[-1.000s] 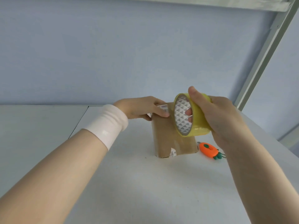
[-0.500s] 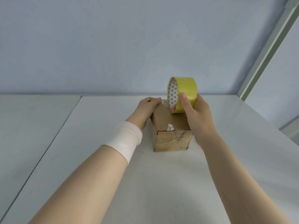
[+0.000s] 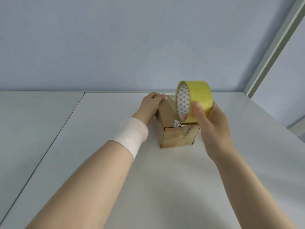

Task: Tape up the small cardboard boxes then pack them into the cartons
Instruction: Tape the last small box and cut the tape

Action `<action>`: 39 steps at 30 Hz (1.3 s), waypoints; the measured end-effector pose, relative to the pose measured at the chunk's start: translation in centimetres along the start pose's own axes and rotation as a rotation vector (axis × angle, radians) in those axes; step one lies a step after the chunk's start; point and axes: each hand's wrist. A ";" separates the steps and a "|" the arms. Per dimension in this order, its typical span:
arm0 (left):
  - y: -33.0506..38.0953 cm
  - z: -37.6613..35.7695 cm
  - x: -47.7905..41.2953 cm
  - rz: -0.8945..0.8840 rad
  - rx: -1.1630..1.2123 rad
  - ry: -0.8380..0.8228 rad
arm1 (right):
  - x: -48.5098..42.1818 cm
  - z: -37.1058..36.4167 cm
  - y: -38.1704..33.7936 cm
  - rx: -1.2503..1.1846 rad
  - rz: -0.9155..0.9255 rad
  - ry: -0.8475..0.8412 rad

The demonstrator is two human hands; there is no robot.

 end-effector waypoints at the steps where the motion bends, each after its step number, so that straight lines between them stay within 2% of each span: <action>1: 0.0 0.0 0.0 0.000 -0.004 0.001 | 0.4 0.2 -0.3 -0.017 0.001 0.028; 4: -0.1 0.0 0.0 -0.004 0.003 0.019 | 3.2 0.8 -0.1 0.034 -0.029 0.058; 10: 0.3 -0.3 0.4 -0.012 -0.060 0.008 | 7.2 0.6 2.5 0.008 -0.279 0.014; 13: 0.8 0.5 2.2 -0.204 -0.359 -0.010 | 6.7 0.7 2.2 0.015 -0.288 0.001; 15: 0.7 1.2 4.3 -0.417 -0.638 -0.160 | 6.8 0.6 2.2 0.015 -0.277 0.007; 17: 0.2 1.3 6.0 -0.552 -0.936 -0.356 | 6.9 0.5 2.2 -0.002 -0.273 0.023; 19: -0.6 1.1 6.7 -0.609 -1.068 -0.387 | 6.8 0.4 1.9 -0.004 -0.272 0.016; 22: -0.6 1.1 6.6 -0.647 -1.010 -0.271 | 6.2 0.5 0.7 -0.085 -0.237 -0.015; 24: 0.1 1.2 6.4 -0.670 -0.969 -0.260 | 5.2 0.9 -1.0 -0.159 -0.176 -0.064; 27: 2.6 1.2 6.2 -0.644 -0.612 -0.226 | 2.8 1.3 -3.9 -0.178 -0.025 -0.147; 29: 4.9 0.9 5.5 -0.525 -0.424 -0.142 | 0.6 1.2 -5.4 -0.172 0.032 -0.151; 32: 6.2 0.0 4.1 -0.357 -0.417 -0.151 | -2.5 0.6 -5.9 -0.143 0.039 -0.072; 36: 5.3 -0.3 4.0 -0.352 -0.297 -0.223 | -5.8 0.1 -5.5 -0.124 -0.025 -0.007; 39: 5.5 0.1 3.2 -0.235 -0.406 -0.182 | -6.4 -0.6 -3.9 -0.034 -0.026 -0.006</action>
Point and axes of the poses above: each hand's wrist, its own x-axis away from the middle knuckle, its own z-axis out of the back of the hand, y = z × x, and after that the axes turned 14 degrees about -y, right-handed
